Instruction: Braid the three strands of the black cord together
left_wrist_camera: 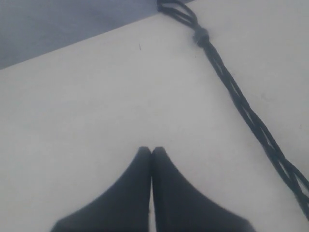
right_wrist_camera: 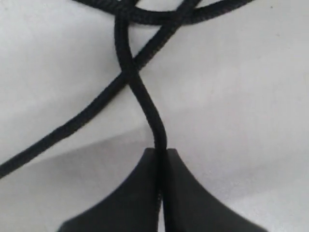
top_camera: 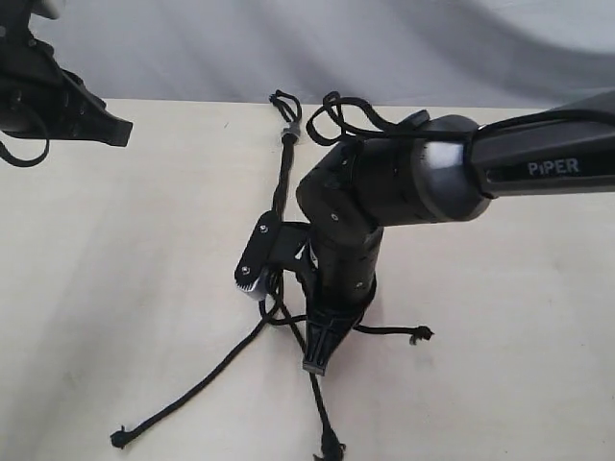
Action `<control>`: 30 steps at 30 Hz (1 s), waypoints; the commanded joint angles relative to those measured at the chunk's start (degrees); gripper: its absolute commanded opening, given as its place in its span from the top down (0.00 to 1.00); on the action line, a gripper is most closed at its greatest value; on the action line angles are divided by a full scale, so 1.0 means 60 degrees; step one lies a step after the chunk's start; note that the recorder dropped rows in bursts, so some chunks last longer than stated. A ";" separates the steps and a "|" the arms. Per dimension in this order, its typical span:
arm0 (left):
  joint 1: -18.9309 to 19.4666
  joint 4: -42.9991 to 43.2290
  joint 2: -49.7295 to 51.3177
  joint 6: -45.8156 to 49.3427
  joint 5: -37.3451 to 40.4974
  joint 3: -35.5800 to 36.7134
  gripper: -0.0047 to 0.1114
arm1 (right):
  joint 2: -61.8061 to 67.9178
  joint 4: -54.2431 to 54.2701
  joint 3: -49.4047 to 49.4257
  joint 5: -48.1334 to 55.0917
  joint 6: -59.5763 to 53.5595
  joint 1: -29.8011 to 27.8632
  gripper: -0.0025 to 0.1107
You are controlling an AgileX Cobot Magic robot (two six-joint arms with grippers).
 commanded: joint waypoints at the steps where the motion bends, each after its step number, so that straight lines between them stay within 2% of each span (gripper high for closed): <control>1: 0.0034 -0.0089 -0.0054 -0.0071 -0.0037 0.0065 0.96 | 0.0068 0.1213 0.0030 0.0000 -0.0095 0.0015 0.98; 6: 0.0034 -0.0089 -0.0054 -0.0071 -0.0055 0.0064 0.96 | 0.0068 0.2473 0.0030 0.0678 -0.0884 0.0587 0.98; 11: 0.0034 -0.0089 -0.0054 -0.0071 -0.0037 0.0064 0.96 | -0.0221 0.2411 0.0030 0.0778 -0.1458 0.1303 0.98; 16: 0.0034 -0.0089 -0.0054 -0.0071 -0.0042 0.0064 0.96 | -0.0430 0.1712 0.0030 0.0375 -0.1442 0.1172 0.98; 27: 0.0034 -0.0089 -0.0054 -0.0071 -0.0014 0.0064 0.96 | -0.0349 0.1673 0.0030 0.0221 -0.1138 0.0354 0.98; 30: 0.0034 -0.0089 -0.0054 -0.0071 -0.0014 0.0064 0.96 | -0.0169 0.1563 0.0030 0.0051 -0.0830 0.0336 0.92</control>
